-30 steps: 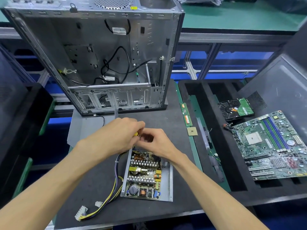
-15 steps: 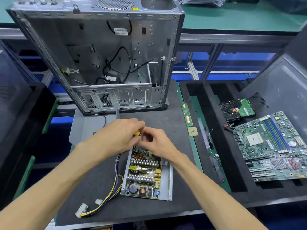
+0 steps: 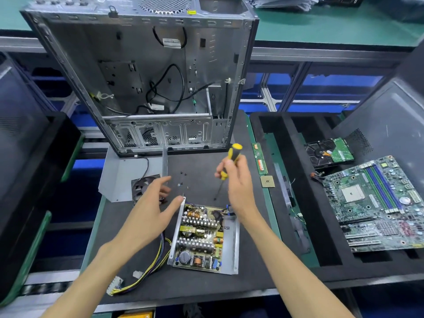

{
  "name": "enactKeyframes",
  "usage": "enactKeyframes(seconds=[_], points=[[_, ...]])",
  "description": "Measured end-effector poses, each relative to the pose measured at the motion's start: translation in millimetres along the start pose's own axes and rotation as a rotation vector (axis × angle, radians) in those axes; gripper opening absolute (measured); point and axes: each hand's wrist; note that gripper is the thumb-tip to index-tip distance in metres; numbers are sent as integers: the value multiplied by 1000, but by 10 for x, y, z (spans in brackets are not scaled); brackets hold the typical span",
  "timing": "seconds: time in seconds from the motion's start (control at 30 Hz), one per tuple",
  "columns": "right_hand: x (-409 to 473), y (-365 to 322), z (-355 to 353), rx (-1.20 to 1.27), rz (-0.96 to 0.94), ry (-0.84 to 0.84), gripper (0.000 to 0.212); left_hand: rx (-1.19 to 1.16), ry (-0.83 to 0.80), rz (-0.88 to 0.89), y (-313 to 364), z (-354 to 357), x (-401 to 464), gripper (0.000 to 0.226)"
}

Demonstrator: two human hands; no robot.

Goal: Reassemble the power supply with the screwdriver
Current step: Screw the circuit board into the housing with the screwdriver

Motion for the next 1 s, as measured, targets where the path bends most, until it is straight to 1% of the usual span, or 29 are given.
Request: enactKeyframes(seconds=[0.07, 0.1, 0.13, 0.17, 0.23, 0.3, 0.4, 0.47, 0.53, 0.6, 0.7, 0.73, 0.8, 0.87, 1.0], points=[[1, -98, -97, 130, -7, 96, 13, 51, -51, -67, -67, 20, -54, 89], [3, -143, -155, 147, -1, 131, 13, 70, -90, -95, -80, 31, -73, 97], [2, -175, -215, 110, 6, 158, 15, 87, -137, -117, -82, 47, -88, 103], [-6, -194, -282, 21, 10, 173, 17, 103, -184, -130, -78, 69, -99, 106], [-39, -195, -402, -212, 17, 165, 22, 121, -264, -139, -64, 112, -111, 106], [-79, -125, -518, -401, 96, 125, 28, 125, -312, -141, -51, 131, -91, 100], [-185, 3, -641, -627, 316, 32, 43, 151, -348, -124, -18, 120, -41, 90], [-277, 87, -661, -733, 422, -40, 49, 215, -351, -106, 7, 125, -41, 81], [-353, 149, -653, -778, 471, -104, 47, 268, -332, -102, 13, 144, -48, 72], [-389, 170, -649, -718, 490, -129, 39, 265, -301, -105, 13, 160, -52, 59], [-386, 162, -648, -629, 474, -106, 32, 202, -247, -105, 30, 162, -57, 28], [-379, 163, -642, -622, 459, -102, 31, 205, -231, -103, 43, 161, -58, 21], [-352, 179, -617, -630, 423, -102, 29, 238, -212, -93, 58, 166, -63, 20], [-301, 202, -582, -692, 387, -110, 29, 257, -207, -92, 47, 168, -59, 21], [-184, 218, -540, -720, 370, -116, 27, 224, -215, -103, -8, 165, -36, 22]])
Point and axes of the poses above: each hand's wrist, its own x-axis towards the middle knuckle, its own z-axis out of the palm, y = z × x, and after that the axes turned 15 degrees about x, right-handed
